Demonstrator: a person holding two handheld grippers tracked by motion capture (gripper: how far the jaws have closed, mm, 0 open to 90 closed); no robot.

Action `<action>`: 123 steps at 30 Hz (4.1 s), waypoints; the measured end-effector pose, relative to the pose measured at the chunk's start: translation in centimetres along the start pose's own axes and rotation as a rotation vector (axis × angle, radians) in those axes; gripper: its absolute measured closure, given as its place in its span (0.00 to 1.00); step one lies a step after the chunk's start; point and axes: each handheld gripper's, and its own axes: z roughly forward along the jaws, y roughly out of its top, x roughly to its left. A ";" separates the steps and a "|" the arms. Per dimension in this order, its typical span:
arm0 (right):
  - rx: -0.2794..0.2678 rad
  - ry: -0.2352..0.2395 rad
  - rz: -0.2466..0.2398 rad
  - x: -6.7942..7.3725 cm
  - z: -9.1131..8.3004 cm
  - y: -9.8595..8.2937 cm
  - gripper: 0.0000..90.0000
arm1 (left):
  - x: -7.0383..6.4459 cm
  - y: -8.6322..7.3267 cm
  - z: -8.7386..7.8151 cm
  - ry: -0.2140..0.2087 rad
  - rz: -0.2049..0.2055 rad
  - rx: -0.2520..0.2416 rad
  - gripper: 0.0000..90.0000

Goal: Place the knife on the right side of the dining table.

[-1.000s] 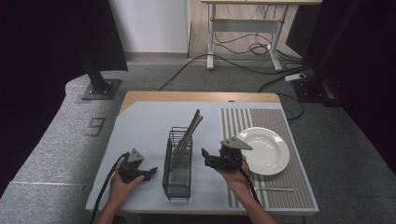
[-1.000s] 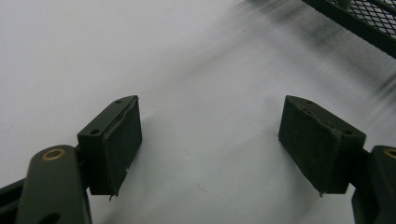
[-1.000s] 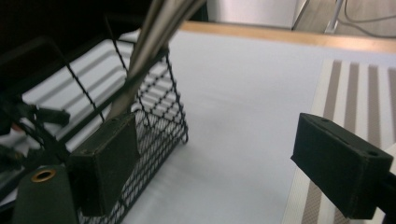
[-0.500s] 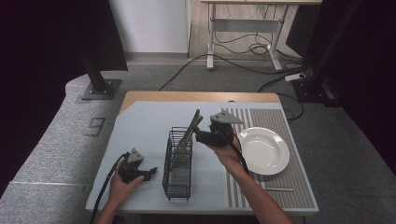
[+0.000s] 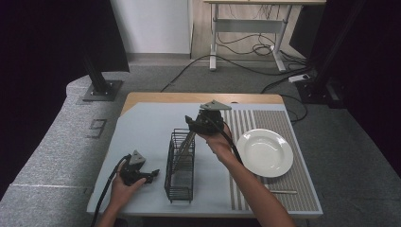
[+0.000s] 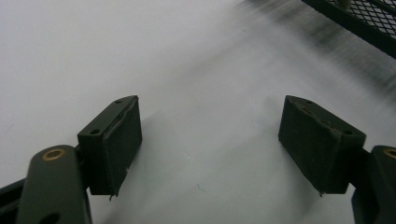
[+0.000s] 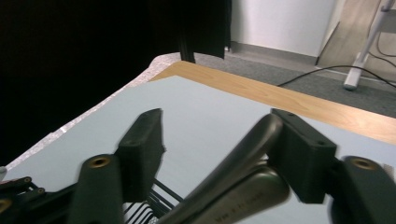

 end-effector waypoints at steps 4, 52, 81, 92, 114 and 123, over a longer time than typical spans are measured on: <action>-0.016 -0.006 0.017 -0.2 0.0 0.0 0.57 | 0.0 0.0 0.0 -0.001 -0.001 0.001 0.23; -0.247 0.241 0.077 0.9 -4.8 0.8 0.93 | 0.0 0.0 0.0 0.003 0.004 -0.001 0.23; -0.455 0.063 0.075 -4.9 -13.9 4.1 0.93 | 0.0 0.0 0.0 0.003 0.005 0.000 0.23; -0.392 -0.027 0.106 -7.8 -11.9 2.1 0.93 | 0.0 0.0 0.0 0.003 0.003 0.000 0.23; -0.307 -0.144 0.098 -12.2 -7.0 -0.3 0.93 | 0.0 0.0 0.0 0.005 0.005 -0.001 0.23; -0.272 -0.197 0.076 -14.2 -3.8 -1.2 0.93 | 0.0 0.0 0.0 0.004 0.006 0.000 0.23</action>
